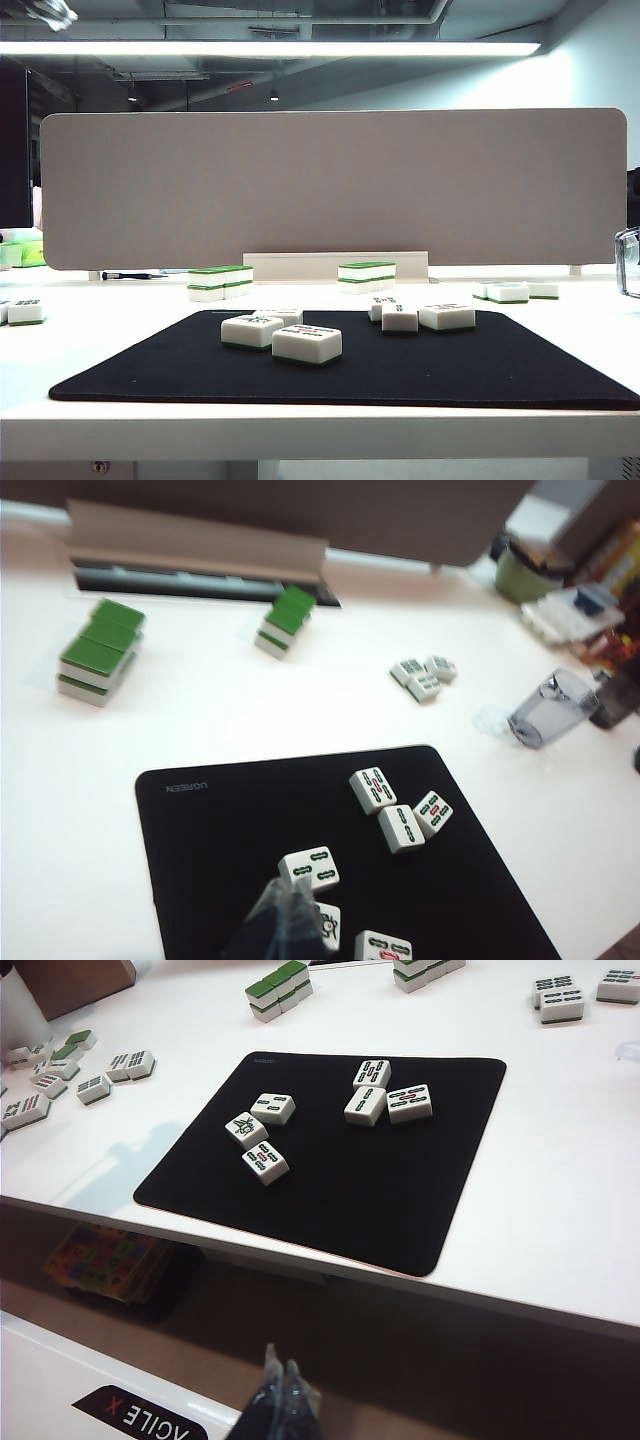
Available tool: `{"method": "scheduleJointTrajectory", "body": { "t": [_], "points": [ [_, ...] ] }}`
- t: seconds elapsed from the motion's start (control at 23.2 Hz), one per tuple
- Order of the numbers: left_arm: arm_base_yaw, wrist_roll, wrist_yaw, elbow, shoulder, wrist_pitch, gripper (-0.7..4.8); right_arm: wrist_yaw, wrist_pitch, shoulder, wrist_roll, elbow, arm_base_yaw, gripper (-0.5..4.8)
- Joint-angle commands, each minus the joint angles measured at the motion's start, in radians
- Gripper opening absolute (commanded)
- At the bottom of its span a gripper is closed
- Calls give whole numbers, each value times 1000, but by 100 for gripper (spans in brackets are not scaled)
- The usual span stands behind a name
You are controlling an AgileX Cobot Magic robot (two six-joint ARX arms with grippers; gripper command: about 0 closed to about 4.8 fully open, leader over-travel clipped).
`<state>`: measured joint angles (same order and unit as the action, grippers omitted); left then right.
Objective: Align six mahjong tiles in a row on the table.
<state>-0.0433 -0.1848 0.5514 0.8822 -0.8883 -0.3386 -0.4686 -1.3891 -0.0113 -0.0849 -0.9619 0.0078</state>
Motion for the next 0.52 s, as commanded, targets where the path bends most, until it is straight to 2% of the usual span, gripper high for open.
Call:
{"method": "scheduleJointTrajectory", "body": {
  "t": [0.04, 0.22, 0.52],
  "points": [
    [-2, 51, 14, 85, -97, -45, -6, -3, 9, 11, 0, -3, 1, -1],
    [-43, 133, 4, 192, -241, -99, -6, -2, 9, 11, 0, -3, 1, -1],
    [-144, 179, -83, 233, -337, -95, -6, -2, 8, 11, 0, -3, 1, -1]
  ]
}}
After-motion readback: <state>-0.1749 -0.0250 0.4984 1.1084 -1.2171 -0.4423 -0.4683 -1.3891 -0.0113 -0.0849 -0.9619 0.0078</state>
